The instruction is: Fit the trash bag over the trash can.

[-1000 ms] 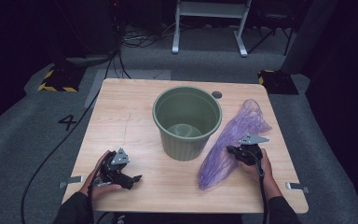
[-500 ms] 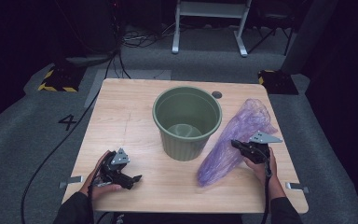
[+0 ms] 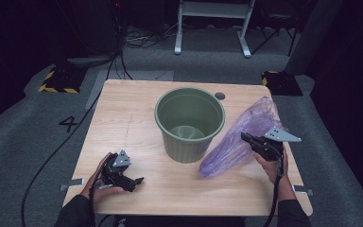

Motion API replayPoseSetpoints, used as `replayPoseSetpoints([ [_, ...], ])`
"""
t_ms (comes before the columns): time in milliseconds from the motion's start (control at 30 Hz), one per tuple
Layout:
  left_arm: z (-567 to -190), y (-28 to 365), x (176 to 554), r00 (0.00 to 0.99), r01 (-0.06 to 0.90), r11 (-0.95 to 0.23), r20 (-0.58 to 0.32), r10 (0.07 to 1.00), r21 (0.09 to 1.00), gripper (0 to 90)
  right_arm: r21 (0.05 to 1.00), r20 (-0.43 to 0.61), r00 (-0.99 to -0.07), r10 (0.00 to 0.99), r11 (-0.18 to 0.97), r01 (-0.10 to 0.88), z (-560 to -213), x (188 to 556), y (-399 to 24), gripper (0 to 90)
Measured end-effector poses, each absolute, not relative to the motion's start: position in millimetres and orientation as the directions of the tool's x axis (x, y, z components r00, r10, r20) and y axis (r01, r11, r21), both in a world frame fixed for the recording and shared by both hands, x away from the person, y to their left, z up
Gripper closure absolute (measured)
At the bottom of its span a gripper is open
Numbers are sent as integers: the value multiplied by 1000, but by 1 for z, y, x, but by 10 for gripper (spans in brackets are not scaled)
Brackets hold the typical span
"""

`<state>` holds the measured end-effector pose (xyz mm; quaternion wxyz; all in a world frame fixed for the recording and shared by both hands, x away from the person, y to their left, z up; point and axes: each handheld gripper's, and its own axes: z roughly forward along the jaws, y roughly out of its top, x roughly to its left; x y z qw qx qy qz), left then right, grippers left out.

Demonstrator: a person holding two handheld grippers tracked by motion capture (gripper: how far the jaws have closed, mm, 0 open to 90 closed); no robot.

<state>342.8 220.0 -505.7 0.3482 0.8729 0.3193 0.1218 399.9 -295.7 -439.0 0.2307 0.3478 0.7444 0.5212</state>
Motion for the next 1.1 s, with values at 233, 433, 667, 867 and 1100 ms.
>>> replayPoseSetpoints([
  [233,-506,220,343,760,480,-548,-12,650,686,0,951,-4,-646,763,202,233,-423,391,-304,900],
  [433,-506,219,344,758,481,-547,-11,653,685,0,965,-19,-650,759,185,188,-408,381,-308,900],
  [667,-506,218,344,757,480,-547,-9,653,686,0,979,-48,-652,757,165,120,-380,370,-308,900],
  [867,-506,218,345,759,479,-549,-8,652,685,0,983,-70,-651,756,164,85,-362,365,-304,900],
  [1100,-506,217,346,761,477,-551,-7,649,685,0,984,-85,-659,748,169,64,-352,366,-298,900],
])
